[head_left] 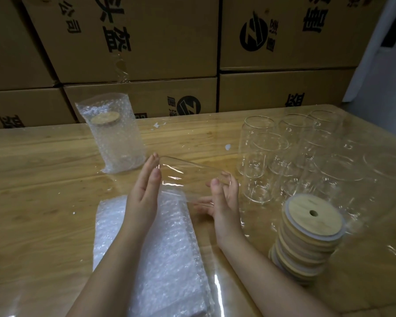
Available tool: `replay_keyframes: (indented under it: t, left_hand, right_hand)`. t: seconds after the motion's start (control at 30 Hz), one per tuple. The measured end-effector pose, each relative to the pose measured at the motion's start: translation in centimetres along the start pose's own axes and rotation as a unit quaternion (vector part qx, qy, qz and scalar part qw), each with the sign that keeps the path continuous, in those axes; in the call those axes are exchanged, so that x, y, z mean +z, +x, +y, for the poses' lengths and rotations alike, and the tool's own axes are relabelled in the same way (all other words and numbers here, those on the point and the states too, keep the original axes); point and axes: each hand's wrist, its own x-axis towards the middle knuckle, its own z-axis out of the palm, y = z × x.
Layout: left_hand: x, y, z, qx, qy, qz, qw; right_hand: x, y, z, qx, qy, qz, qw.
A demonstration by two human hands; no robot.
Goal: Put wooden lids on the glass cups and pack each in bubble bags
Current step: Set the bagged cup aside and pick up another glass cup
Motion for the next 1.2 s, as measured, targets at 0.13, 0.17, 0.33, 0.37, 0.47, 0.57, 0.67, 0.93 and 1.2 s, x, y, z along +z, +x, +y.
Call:
replay_keyframes:
  t: [0.13,0.17,0.33,0.37,0.47,0.57,0.67,0.93,1.2]
  left_hand:
    - [-0.23,-0.06,-0.14,0.033,0.003,0.014,0.999]
    - [-0.31,-0.08,-0.20,0.040,0.000,0.014,0.999]
    - [-0.27,-0.10,-0.31,0.056,0.013,0.015,0.998]
    - [-0.23,-0.03,-0.32,0.050,0.016,0.017,0.998]
    - [-0.19,0.12,-0.45,-0.005,-0.001,-0.003,1.000]
    - [-0.17,0.18,-0.54,-0.057,-0.012,-0.036,0.998]
    - [-0.16,0.42,-0.39,-0.067,-0.043,-0.033,0.996]
    - [0.02,0.07,0.03,-0.032,0.007,-0.010,0.999]
    - [-0.29,-0.30,-0.02,0.057,-0.003,-0.018,0.998]
  right_hand:
    - [-0.01,0.10,0.13,-0.015,0.007,-0.011,1.000]
    - [0.02,0.20,0.21,-0.013,0.019,-0.013,1.000]
    - [0.03,0.47,0.30,-0.006,0.059,0.005,0.998]
    - [0.01,0.44,0.25,-0.008,0.056,0.014,0.998]
    - [-0.07,0.34,0.06,-0.022,0.025,0.041,0.999]
    - [-0.13,0.27,-0.09,-0.031,0.007,0.041,0.999]
    - [0.01,0.21,-0.14,-0.040,-0.022,0.037,0.998]
    - [0.15,-0.14,0.05,-0.039,-0.062,0.038,0.997]
    - [0.24,-0.01,0.18,-0.022,-0.018,0.033,0.999]
